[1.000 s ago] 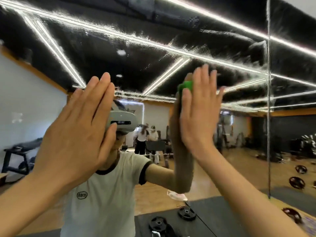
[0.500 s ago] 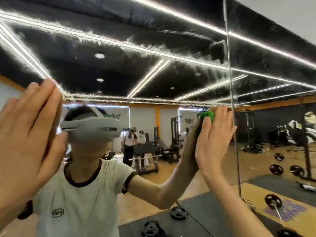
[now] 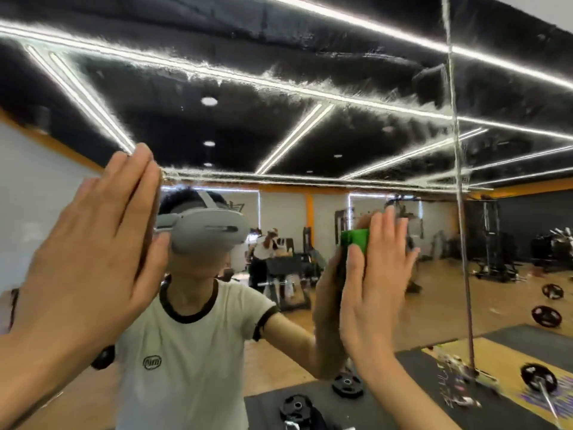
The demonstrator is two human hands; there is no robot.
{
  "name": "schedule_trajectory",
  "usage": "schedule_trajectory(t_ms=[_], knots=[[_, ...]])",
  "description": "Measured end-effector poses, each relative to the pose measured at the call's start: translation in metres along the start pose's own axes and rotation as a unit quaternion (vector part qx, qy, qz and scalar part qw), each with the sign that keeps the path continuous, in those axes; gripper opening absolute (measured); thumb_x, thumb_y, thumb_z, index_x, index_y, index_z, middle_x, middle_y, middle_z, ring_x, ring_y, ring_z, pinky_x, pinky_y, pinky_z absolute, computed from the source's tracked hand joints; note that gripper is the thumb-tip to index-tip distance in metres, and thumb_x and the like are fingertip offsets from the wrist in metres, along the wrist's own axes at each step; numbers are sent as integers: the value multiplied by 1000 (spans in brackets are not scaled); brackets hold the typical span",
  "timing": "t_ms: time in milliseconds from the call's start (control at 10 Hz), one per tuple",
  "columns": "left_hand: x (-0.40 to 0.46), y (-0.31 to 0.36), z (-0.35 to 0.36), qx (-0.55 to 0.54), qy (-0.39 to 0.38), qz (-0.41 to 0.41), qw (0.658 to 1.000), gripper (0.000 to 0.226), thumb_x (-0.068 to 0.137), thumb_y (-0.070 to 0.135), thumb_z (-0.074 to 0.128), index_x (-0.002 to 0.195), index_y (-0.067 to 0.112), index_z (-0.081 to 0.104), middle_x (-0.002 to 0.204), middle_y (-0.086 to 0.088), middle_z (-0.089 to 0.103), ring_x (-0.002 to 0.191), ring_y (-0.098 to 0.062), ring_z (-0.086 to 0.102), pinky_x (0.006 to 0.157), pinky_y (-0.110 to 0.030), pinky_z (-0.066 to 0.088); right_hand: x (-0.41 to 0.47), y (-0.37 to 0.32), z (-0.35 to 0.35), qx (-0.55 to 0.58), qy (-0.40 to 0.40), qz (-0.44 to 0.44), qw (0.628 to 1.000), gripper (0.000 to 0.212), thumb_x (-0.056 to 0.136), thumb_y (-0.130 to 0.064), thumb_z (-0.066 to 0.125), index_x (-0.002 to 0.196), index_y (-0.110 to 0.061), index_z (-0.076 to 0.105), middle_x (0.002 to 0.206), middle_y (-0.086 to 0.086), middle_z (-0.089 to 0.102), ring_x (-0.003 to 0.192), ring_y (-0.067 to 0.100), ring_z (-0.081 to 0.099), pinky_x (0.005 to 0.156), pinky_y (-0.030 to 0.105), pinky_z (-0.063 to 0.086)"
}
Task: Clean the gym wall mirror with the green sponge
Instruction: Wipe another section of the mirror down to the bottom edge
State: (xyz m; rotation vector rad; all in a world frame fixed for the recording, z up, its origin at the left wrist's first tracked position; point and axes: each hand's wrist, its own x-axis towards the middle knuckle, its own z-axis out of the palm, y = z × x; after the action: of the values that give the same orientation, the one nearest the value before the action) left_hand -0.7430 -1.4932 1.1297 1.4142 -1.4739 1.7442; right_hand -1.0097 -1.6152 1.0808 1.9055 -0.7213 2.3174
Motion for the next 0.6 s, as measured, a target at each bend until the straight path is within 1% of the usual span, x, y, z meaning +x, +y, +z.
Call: schedule_trajectory(t_ms=[100,200,300,400,500,600], knots=[[6,33,-121,-19,-38,-79,996,69,101,35,30,159,1,18,169,-13,13,156,-25,9,127,-33,1,-23,-77,25,-32,-96,-215,971,56,108,-35,19,157,-10,28,167,5,20,156,20,8,126,43,-1],[13,34,-94,-16,-26,-104,994,67,103,34,32,160,2,17,169,-11,11,156,-18,2,126,-28,-3,-22,-90,24,-38,-156,-398,903,51,106,-30,33,154,-10,35,163,7,30,154,23,19,127,42,7],[12,30,-104,-6,-29,-105,994,68,102,31,37,160,3,17,170,-10,10,157,-21,5,126,-28,-2,-22,-45,6,21,-153,-340,928,48,108,-30,39,151,-10,38,164,-1,28,153,22,23,127,39,13],[15,32,-103,-27,-19,-98,995,66,103,27,40,160,1,18,169,-12,12,157,-23,7,127,-29,-1,-31,-24,-8,38,-107,-193,975,49,104,-26,41,150,-8,41,165,-9,25,154,19,21,126,33,9],[10,26,-111,-48,-6,-82,995,64,104,25,38,160,1,18,169,-11,11,157,-22,5,127,-29,-2,-42,-65,12,10,-75,-160,984,49,104,-23,37,152,-11,40,163,-1,29,155,17,14,126,33,3],[-2,6,-130,-33,1,-97,995,63,104,26,32,161,4,16,170,-9,9,157,-19,2,126,-27,-5,-52,-117,42,-27,-111,-285,952,54,103,-22,39,155,-14,28,164,6,24,154,23,14,127,40,4]])
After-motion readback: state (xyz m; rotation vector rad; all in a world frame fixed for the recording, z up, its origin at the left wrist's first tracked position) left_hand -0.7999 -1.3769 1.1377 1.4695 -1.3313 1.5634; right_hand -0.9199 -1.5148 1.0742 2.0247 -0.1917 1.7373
